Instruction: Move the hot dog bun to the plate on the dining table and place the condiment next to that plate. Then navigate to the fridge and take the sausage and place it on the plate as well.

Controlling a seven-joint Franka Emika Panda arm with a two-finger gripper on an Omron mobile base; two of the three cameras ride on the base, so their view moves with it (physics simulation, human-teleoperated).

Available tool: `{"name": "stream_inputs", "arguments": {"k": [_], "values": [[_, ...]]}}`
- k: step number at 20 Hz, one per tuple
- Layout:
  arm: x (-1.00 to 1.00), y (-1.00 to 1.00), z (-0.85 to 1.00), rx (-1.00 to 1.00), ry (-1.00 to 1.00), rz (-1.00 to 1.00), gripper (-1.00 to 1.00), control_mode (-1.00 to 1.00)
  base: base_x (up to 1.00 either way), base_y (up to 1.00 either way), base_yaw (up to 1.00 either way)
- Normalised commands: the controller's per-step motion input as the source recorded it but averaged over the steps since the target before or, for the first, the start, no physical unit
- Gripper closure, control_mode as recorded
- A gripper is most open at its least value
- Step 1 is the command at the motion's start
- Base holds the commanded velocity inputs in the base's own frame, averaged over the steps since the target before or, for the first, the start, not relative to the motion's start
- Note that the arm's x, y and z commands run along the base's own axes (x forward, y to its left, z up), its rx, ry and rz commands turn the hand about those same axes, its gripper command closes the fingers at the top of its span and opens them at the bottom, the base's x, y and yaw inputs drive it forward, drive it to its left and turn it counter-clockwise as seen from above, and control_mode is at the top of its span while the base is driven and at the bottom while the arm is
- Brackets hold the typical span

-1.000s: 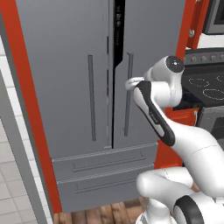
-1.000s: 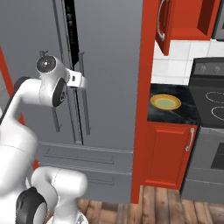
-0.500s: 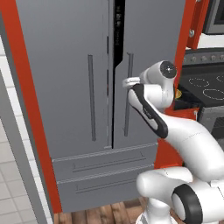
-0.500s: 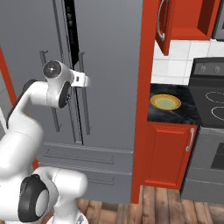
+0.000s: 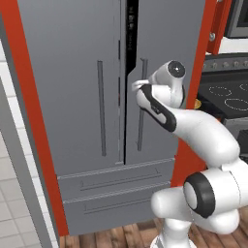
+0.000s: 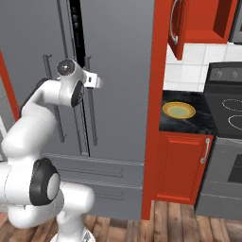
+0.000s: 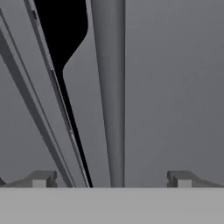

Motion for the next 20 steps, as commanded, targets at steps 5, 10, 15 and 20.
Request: {"name": "stream_inputs", "arguments": {"k": [5,10,15,20], "values": [[0.46,0.0,-0.04,0.0,0.0,0.0,-1.0,-1.0,0.0,0.0,0.0],[0.37,0.0,-0.09,0.0,-0.01,0.0,-1.0,-1.0,0.0,0.0,0.0],[0.4,0.0,-0.07,0.0,0.0,0.0,-1.0,-1.0,0.0,0.0,0.0],[0.39,0.0,-0.07,0.0,0.0,0.0,-1.0,-1.0,0.0,0.0,0.0]]}}
